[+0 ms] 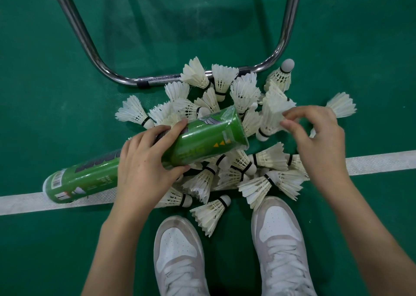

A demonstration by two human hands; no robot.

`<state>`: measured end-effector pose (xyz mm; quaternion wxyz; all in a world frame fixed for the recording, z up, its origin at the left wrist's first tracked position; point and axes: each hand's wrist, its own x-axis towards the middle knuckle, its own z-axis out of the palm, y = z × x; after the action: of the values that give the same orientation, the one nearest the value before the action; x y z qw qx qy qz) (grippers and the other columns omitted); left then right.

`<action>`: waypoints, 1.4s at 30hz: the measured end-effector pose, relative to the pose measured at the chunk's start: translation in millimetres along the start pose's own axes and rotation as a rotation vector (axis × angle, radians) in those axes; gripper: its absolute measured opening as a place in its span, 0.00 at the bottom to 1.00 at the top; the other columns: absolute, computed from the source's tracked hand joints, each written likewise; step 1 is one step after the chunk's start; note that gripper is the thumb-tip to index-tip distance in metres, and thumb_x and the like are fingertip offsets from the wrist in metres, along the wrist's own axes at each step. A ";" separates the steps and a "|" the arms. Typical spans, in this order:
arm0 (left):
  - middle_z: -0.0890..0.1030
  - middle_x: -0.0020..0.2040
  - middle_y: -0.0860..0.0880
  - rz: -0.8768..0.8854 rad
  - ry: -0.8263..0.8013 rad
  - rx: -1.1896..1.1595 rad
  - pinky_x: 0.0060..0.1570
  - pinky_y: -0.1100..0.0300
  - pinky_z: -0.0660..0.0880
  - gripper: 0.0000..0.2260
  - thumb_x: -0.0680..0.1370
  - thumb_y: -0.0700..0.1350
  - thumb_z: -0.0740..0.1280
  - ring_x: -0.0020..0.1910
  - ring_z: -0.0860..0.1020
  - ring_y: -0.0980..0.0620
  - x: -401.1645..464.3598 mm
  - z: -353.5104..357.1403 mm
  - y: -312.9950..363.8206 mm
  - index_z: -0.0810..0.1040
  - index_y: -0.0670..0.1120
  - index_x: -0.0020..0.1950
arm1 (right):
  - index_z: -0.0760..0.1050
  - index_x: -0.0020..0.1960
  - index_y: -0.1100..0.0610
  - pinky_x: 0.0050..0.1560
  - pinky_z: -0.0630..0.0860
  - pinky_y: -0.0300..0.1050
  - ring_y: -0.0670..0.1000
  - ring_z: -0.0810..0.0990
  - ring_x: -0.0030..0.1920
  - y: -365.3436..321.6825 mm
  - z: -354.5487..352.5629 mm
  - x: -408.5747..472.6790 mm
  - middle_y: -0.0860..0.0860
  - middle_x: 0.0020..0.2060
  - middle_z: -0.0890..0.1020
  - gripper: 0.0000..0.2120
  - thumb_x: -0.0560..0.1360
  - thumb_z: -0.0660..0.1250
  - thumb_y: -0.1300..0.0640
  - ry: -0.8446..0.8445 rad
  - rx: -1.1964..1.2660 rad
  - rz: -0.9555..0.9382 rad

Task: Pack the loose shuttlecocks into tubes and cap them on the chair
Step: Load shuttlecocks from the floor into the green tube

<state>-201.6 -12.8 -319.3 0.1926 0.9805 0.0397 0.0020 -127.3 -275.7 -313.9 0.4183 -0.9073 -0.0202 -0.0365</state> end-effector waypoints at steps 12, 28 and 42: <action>0.75 0.62 0.50 0.019 -0.012 0.007 0.57 0.48 0.67 0.39 0.64 0.52 0.77 0.58 0.71 0.45 -1.1 1.8 6.5 0.63 0.60 0.72 | 0.75 0.48 0.54 0.51 0.75 0.38 0.43 0.78 0.42 -43.3 15.5 -20.4 0.45 0.38 0.80 0.10 0.71 0.64 0.50 -0.130 0.683 0.365; 0.75 0.61 0.50 0.019 -0.008 0.007 0.57 0.48 0.67 0.39 0.64 0.51 0.77 0.58 0.71 0.46 -2.6 3.4 7.3 0.65 0.59 0.71 | 0.72 0.46 0.48 0.48 0.74 0.34 0.41 0.78 0.43 -50.2 32.7 -27.8 0.43 0.41 0.80 0.17 0.66 0.75 0.64 -0.262 0.564 0.229; 0.75 0.61 0.50 0.015 -0.025 0.013 0.57 0.49 0.66 0.39 0.63 0.52 0.77 0.58 0.71 0.46 -3.7 4.2 6.6 0.65 0.59 0.71 | 0.74 0.47 0.49 0.45 0.73 0.30 0.38 0.81 0.43 -50.9 28.5 -24.7 0.41 0.38 0.84 0.13 0.71 0.69 0.66 -0.442 0.591 0.210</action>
<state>-204.6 -20.7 -320.7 0.1868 0.9819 0.0298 -0.0090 -154.0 -221.1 -295.8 0.6488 -0.7308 -0.0266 0.2107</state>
